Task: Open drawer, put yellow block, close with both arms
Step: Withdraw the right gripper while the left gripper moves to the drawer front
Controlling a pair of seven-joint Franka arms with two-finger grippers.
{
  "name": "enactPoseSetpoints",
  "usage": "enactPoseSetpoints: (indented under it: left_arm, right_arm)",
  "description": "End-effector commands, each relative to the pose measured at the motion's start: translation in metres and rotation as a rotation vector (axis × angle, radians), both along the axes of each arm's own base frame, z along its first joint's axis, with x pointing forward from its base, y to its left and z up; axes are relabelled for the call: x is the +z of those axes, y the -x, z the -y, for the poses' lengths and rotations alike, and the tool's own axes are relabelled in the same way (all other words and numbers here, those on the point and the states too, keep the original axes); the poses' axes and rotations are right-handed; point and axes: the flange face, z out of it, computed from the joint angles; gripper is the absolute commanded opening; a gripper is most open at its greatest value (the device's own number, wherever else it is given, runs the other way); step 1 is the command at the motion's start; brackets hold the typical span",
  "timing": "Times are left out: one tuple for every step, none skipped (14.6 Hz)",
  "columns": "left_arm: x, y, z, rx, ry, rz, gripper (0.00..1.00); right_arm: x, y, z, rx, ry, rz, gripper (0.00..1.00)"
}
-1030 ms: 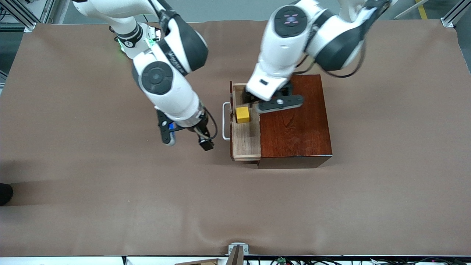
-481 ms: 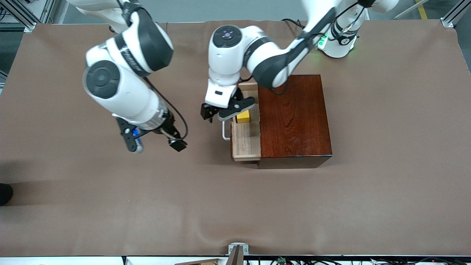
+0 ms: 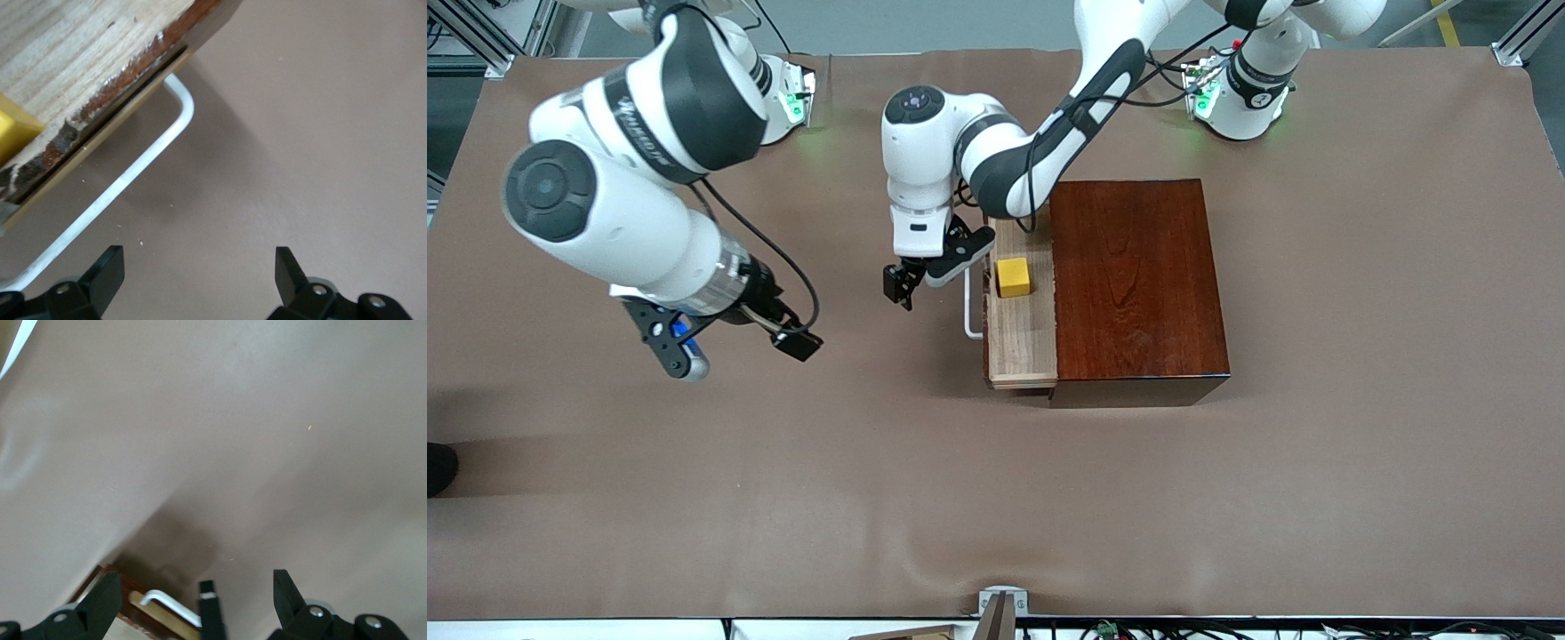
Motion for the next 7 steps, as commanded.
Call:
enactPoseSetpoints:
  left_arm:
    - [-0.011, -0.004, 0.009, 0.054, -0.001, 0.046, 1.00]
    - [-0.014, -0.004, 0.009, 0.057, -0.007, 0.043, 1.00]
    - [-0.020, -0.003, 0.008, 0.059, -0.018, 0.035, 1.00]
    - [-0.023, -0.003, 0.007, 0.059, -0.024, 0.032, 1.00]
    - [-0.022, -0.005, 0.006, 0.064, -0.024, 0.033, 1.00]
    - [-0.020, -0.005, 0.006, 0.064, -0.023, 0.034, 1.00]
    - [-0.019, -0.006, 0.004, 0.069, -0.035, 0.030, 1.00]
  right_arm:
    - [0.017, 0.005, 0.028, 0.113, 0.014, 0.008, 1.00]
    - [0.021, 0.003, 0.041, 0.124, 0.012, 0.008, 1.00]
    - [0.025, 0.003, 0.053, 0.148, 0.007, 0.008, 1.00]
    - [0.031, 0.004, 0.063, 0.184, 0.005, 0.009, 1.00]
    - [0.034, 0.005, 0.073, 0.214, 0.002, 0.002, 1.00]
    - [0.038, 0.007, 0.085, 0.230, -0.001, -0.006, 1.00]
    - [0.042, 0.008, 0.094, 0.241, -0.005, -0.008, 1.00]
